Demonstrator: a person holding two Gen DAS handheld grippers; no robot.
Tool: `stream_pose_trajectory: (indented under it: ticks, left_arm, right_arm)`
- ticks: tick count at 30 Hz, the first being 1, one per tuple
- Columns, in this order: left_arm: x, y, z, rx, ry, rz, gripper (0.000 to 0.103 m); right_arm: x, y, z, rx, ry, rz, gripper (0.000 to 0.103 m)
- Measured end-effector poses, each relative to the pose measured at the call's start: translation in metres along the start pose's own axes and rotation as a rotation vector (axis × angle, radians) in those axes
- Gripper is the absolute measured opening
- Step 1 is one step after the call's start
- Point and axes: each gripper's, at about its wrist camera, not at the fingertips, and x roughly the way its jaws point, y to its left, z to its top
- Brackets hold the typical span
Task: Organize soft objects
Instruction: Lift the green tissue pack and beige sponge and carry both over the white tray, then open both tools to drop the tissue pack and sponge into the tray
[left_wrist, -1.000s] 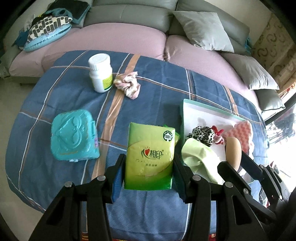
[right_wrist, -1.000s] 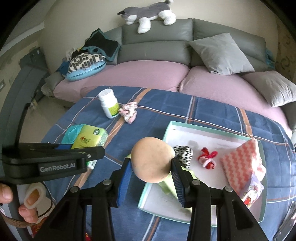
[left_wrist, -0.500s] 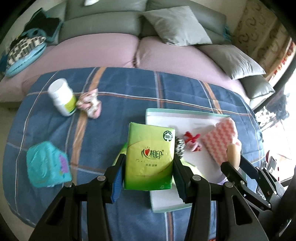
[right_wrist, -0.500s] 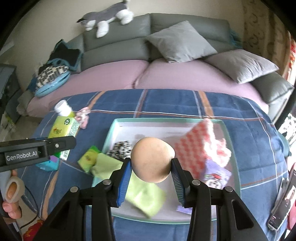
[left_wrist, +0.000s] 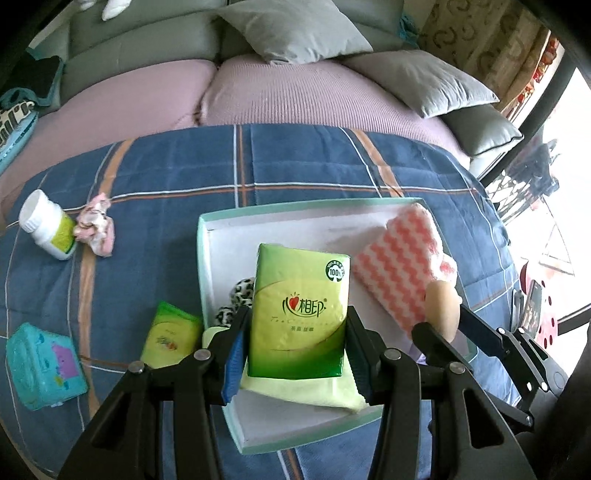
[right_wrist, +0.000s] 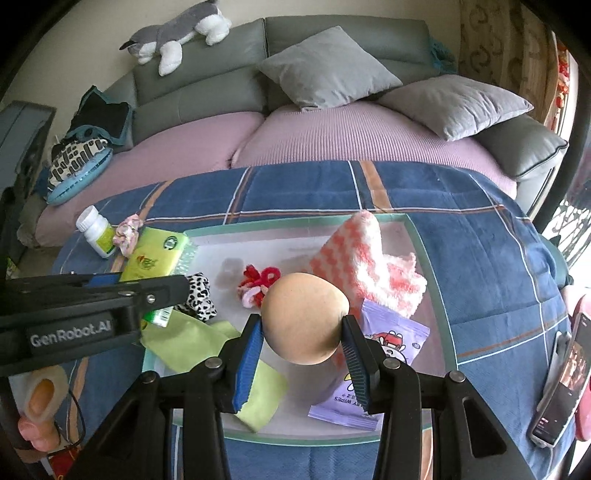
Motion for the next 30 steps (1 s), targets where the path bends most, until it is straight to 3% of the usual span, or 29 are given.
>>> stream_pose_trajectory:
  ticks: [12,26,28,30]
  left_arm:
    - [0.020,0.000,-0.005,-0.014,0.045,-0.001,0.050]
    - [0.017,0.000,-0.006,0.005,0.027,0.011,0.051]
    - [0.017,0.001,-0.007,0.000,0.024,0.012,0.060]
    - [0.017,0.005,-0.007,-0.010,0.017,0.013,0.081]
  right_arm:
    - [0.010,-0.001,-0.005,-0.002,0.036,-0.007,0.046]
    - [0.012,0.001,-0.006,-0.006,0.043,-0.010,0.048]
    - [0.012,0.001,-0.006,-0.006,0.040,-0.026,0.051]
    - [0.013,0.000,-0.005,-0.003,0.041,-0.033,0.060]
